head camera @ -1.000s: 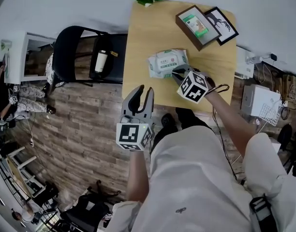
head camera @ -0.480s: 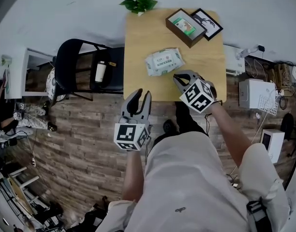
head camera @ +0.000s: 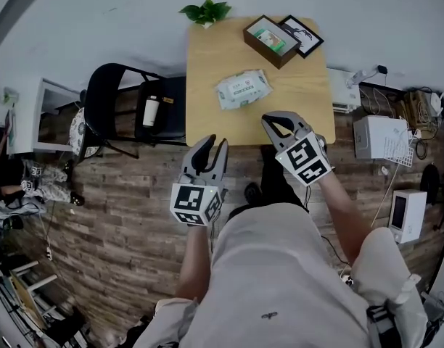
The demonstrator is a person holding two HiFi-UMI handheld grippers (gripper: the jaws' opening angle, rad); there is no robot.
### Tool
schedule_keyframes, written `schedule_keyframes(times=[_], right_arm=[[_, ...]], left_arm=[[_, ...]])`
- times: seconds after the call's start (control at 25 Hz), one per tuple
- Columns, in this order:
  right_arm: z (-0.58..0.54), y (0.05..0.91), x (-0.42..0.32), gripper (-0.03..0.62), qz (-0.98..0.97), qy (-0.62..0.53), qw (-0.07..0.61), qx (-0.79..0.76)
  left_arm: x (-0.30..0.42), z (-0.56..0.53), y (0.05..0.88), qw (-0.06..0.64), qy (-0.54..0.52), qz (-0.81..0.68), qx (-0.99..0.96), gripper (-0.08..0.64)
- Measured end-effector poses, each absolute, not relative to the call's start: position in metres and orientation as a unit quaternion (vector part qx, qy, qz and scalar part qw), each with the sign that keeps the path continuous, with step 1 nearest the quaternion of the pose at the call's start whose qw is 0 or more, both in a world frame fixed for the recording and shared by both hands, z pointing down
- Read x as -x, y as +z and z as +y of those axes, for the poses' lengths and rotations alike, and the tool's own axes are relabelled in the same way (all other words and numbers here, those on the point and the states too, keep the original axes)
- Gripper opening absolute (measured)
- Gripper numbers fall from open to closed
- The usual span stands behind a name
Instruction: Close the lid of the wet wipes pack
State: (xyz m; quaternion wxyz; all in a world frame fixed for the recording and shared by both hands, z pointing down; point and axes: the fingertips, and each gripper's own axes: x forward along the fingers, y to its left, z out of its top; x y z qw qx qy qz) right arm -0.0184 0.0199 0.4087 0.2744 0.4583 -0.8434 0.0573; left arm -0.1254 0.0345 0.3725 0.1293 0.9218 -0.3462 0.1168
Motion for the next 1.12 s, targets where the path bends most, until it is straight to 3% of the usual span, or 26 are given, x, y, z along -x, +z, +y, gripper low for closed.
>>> schedule_keyframes(times=[0.56,1.12], right_arm=[[0.07,0.349,0.039,-0.002,-0.852,0.06,0.159,-0.495],[0.089,0.346,0.043,-0.002,-0.861,0.094,0.121,-0.485]], left_arm=[[0.135,0.069,0.355,0.115,0.098,-0.337,-0.929,0.059],[0.129,0.08,0.349,0.109,0.105,-0.334,-0.93,0.01]])
